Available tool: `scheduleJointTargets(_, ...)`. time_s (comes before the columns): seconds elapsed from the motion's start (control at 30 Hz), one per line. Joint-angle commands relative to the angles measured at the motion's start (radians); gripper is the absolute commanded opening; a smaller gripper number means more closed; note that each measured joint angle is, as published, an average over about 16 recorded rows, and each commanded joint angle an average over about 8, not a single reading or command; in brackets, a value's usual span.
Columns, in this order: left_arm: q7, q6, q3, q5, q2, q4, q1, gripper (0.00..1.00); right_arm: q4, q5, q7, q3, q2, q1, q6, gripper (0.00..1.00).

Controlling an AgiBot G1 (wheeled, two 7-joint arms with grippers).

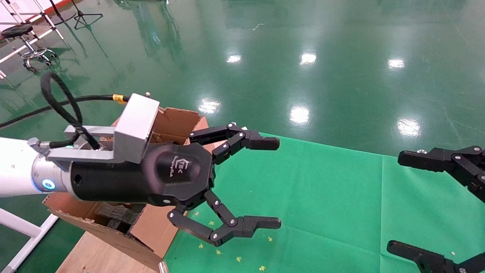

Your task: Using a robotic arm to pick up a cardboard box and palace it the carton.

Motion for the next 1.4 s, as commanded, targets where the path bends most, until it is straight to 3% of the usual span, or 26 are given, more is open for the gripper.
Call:
scheduleJointTargets(0.03,0.000,0.000,0.000,0.000,0.000,0.000,0.000,1.00,0.000,0.000,0.000,0.000,0.000,0.000,0.000,1.00)
scheduleJointTargets(1.4,0.000,0.000,0.000,0.001,0.000,0.001,-0.001,1.00,0.000,0.000,0.000,0.000,0.000,0.000,0.000,1.00)
